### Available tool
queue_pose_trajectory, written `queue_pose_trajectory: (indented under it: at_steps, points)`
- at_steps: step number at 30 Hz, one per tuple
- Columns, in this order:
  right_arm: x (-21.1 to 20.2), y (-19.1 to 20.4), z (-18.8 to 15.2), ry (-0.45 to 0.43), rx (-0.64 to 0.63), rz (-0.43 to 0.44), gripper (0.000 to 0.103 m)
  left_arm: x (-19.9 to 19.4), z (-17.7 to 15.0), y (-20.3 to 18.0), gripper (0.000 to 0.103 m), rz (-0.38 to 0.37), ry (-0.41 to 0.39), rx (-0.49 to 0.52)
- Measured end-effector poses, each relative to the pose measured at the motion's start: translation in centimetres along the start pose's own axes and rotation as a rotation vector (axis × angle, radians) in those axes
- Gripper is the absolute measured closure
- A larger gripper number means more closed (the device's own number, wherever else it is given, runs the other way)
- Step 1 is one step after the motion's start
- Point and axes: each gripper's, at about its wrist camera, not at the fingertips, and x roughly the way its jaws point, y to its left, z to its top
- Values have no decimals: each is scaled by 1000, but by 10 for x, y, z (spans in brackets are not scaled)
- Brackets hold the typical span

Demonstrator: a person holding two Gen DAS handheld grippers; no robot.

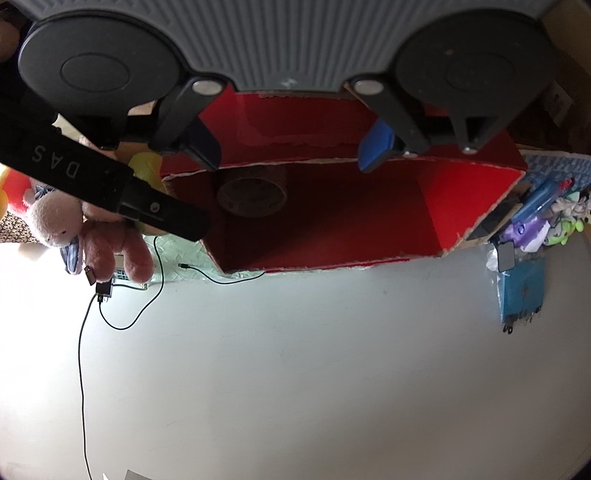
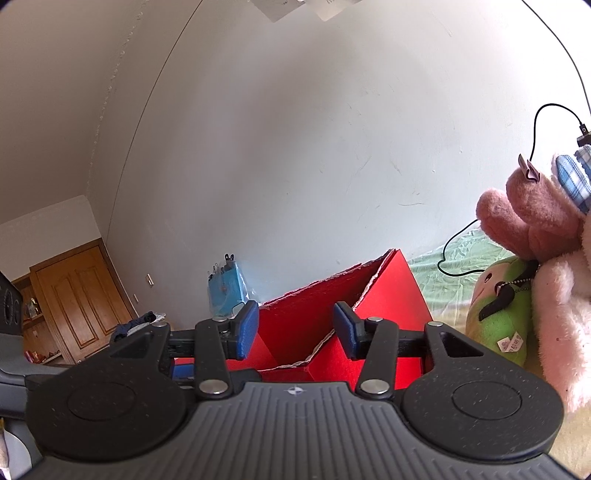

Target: Organize objects

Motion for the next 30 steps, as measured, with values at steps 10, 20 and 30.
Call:
queue_pose_trajectory:
  at_steps: [10, 20, 30]
  points:
    - [-1, 8, -4, -8, -46, -5, 50, 0, -9, 6, 18, 19, 33, -36]
    - [-5, 24, -11, -16, -136, -16, 50, -2, -18, 11, 13, 24, 72, -48]
    - [-22, 31, -18, -57, -135, -27, 50, -5, -27, 6, 12, 33, 74, -15]
